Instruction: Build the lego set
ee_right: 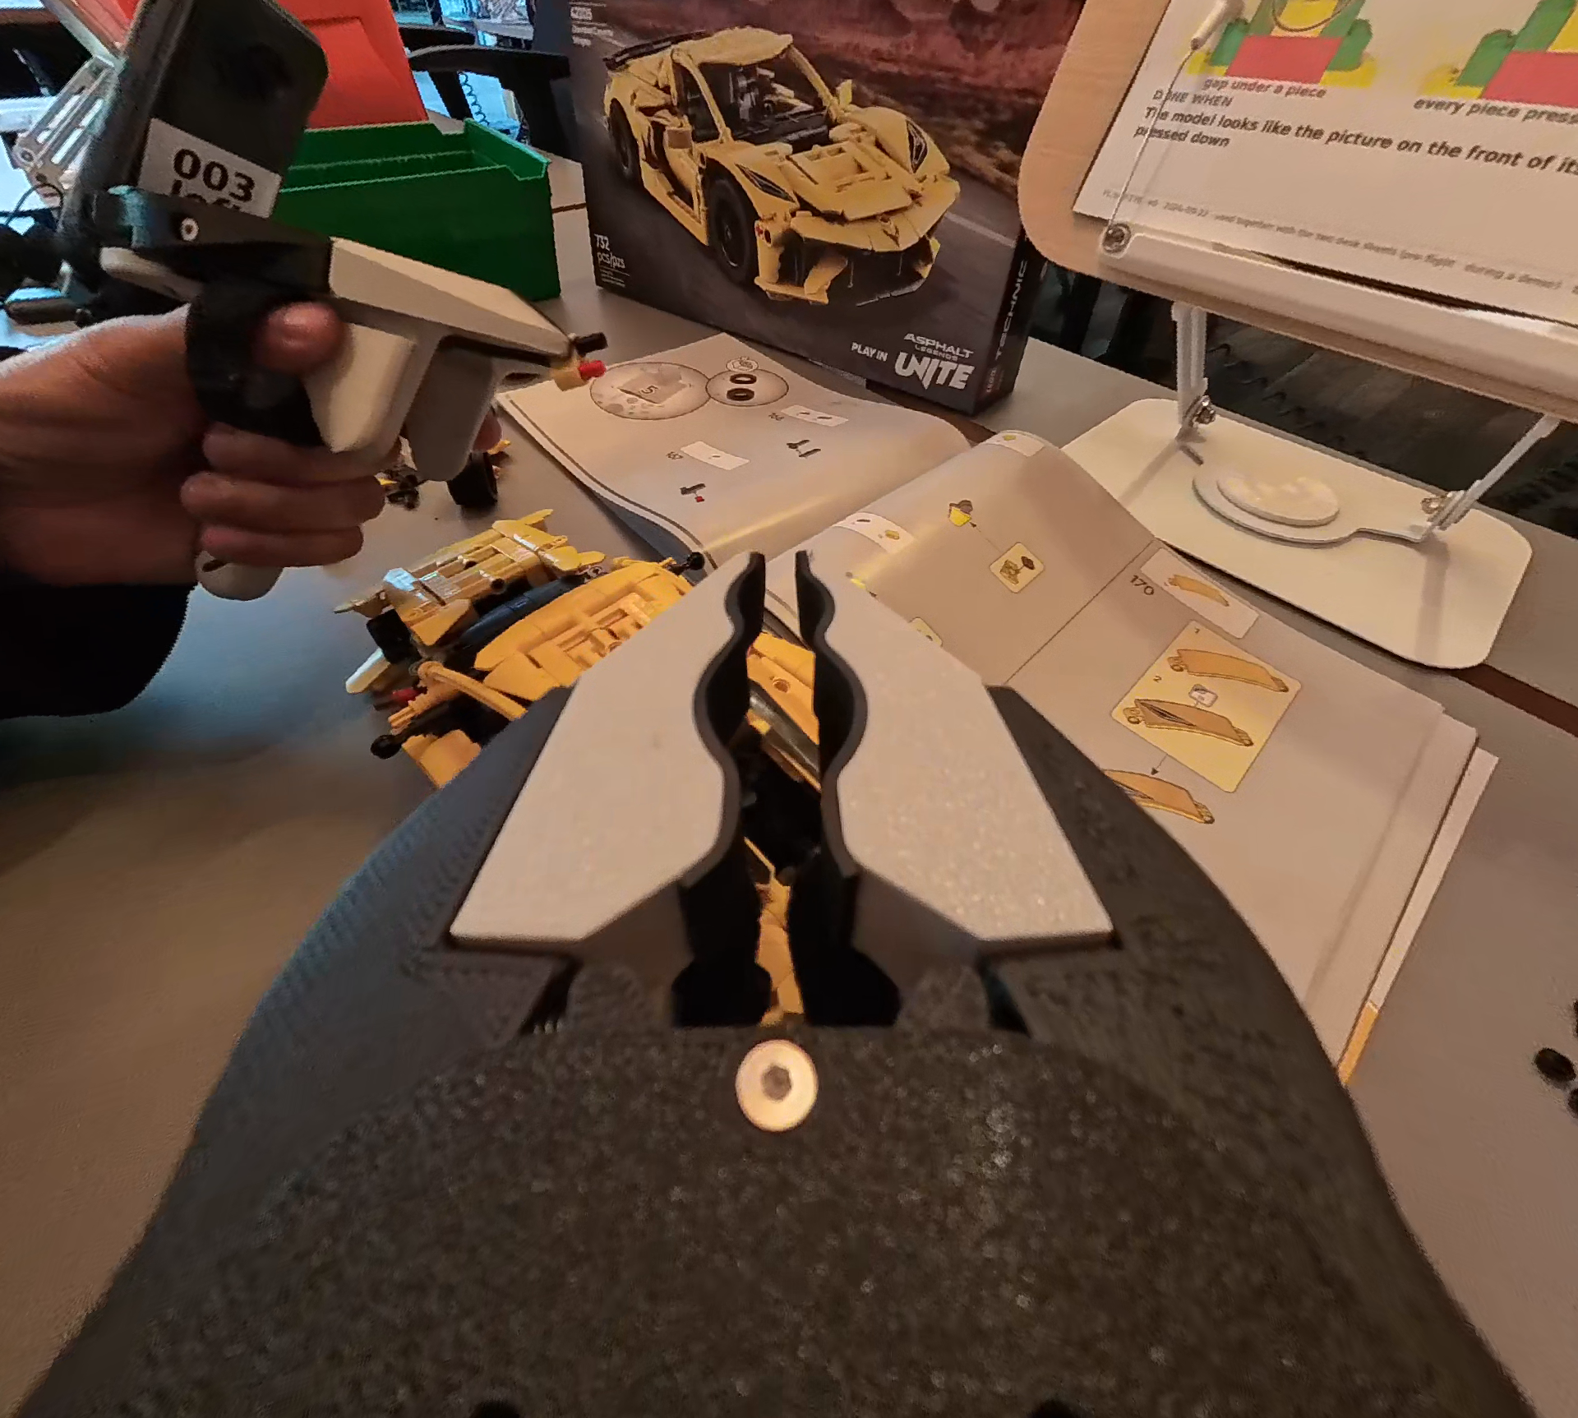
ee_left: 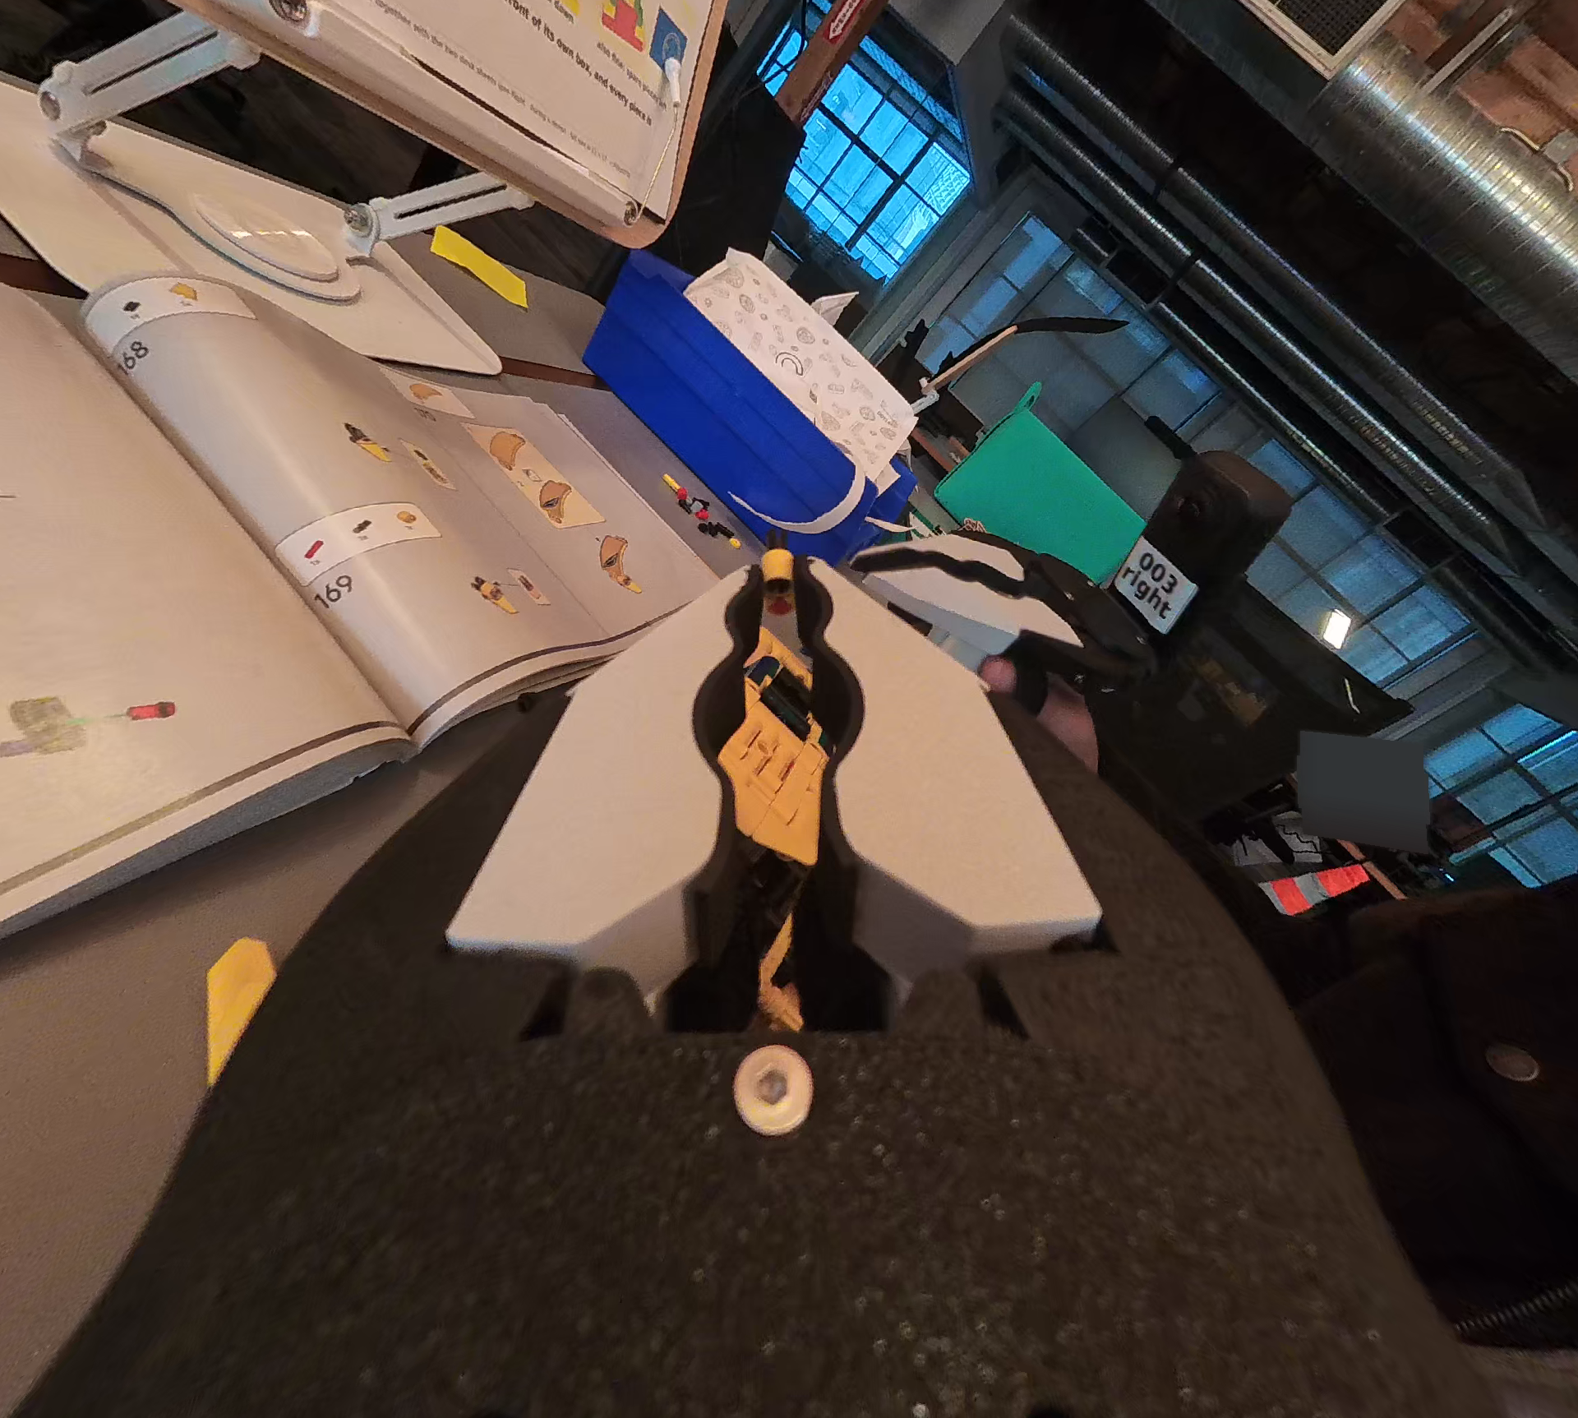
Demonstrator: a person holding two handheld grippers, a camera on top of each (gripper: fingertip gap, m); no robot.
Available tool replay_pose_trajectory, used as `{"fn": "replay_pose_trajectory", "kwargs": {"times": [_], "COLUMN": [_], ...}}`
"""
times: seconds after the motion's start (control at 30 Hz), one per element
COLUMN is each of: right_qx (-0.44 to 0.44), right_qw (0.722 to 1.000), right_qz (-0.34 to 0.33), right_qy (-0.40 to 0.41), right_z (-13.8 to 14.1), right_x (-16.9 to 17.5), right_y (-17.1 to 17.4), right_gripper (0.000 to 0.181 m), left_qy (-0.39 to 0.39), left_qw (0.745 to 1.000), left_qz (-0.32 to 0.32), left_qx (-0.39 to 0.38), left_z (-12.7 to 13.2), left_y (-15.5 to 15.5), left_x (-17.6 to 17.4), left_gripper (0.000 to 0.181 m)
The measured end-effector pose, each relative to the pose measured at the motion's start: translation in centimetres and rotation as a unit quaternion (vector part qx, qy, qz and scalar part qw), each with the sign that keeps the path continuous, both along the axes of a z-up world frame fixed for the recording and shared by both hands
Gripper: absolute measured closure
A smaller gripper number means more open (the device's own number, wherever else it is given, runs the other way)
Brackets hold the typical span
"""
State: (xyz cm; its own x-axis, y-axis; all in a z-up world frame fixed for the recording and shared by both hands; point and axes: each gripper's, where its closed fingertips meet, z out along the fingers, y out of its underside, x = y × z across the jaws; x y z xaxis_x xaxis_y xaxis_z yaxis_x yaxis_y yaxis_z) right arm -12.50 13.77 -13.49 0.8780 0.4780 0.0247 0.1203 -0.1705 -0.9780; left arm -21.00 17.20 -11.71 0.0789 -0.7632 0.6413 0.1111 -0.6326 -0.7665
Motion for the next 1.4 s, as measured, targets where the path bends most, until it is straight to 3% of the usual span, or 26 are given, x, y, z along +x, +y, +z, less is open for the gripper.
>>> {"fn": "replay_pose_trajectory", "kwargs": {"times": [0.33,0.57,0.8,0.9,1.07,1.23,1.3,1.4], "right_qx": [0.025,0.024,0.020,-0.073,-0.146,-0.180,-0.177,-0.186], "right_qw": [0.998,0.998,0.994,0.976,0.949,0.941,0.942,0.945], "right_qz": [0.023,0.046,0.098,0.200,0.275,0.277,0.272,0.250], "right_qy": [-0.048,-0.037,-0.040,-0.040,-0.055,-0.071,-0.086,-0.101], "right_z": [0.0,0.2,0.3,-1.7,-5.2,-8.6,-9.2,-10.1], "right_x": [-1.6,-2.5,-4.2,-6.1,-7.4,-8.6,-8.8,-8.1], "right_y": [-0.6,-1.0,-2.4,-5.5,-11.4,-13.4,-13.1,-12.0], "right_gripper": [0.175,0.176,0.174,0.172,0.167,0.165,0.166,0.169], "left_qy": [-0.008,-0.014,0.026,0.049,0.099,0.142,0.128,0.044], "left_qw": [1.000,0.999,0.996,0.993,0.990,0.984,0.986,0.992], "left_qz": [-0.017,-0.045,-0.088,-0.102,-0.104,-0.102,-0.105,-0.114], "left_qx": [-0.017,-0.026,0.017,0.038,-0.005,-0.022,-0.022,-0.042], "left_z": [-0.2,0.1,-0.2,-0.1,-2.6,-6.3,-6.4,-4.5], "left_y": [-0.5,-1.7,-4.1,-6.3,-10.8,-13.4,-13.7,-13.2], "left_x": [0.4,0.9,2.0,1.6,-1.5,-4.0,-4.0,-3.9], "left_gripper": [0.175,0.174,0.175,0.175,0.175,0.175,0.175,0.175]}}
